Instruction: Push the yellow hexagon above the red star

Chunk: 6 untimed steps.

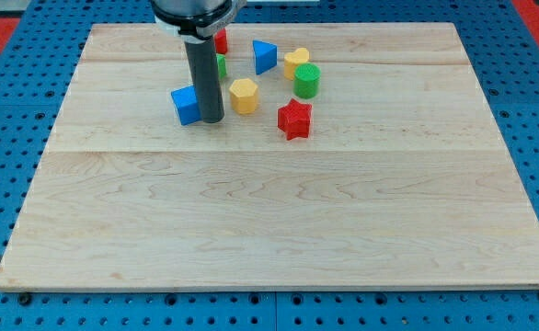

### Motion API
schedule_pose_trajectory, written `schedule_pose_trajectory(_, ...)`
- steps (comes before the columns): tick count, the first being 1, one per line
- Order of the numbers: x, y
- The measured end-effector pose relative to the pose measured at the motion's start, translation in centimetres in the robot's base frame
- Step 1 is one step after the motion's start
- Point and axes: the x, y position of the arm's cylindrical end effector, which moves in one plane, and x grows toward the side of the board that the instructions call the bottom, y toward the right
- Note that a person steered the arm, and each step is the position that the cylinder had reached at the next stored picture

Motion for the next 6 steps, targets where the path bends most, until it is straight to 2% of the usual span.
schedule_pose_trajectory(1, -2.9, 0.0)
schedule_pose_trajectory(2, -3.7, 4.2)
schedule_pose_trajectory(3, -3.9, 5.5)
schedule_pose_trajectory(4, 0.1, 2.9)
schedule_pose_trajectory(5, 2.6, 4.7)
schedule_pose_trajectory(6, 1.1, 5.9)
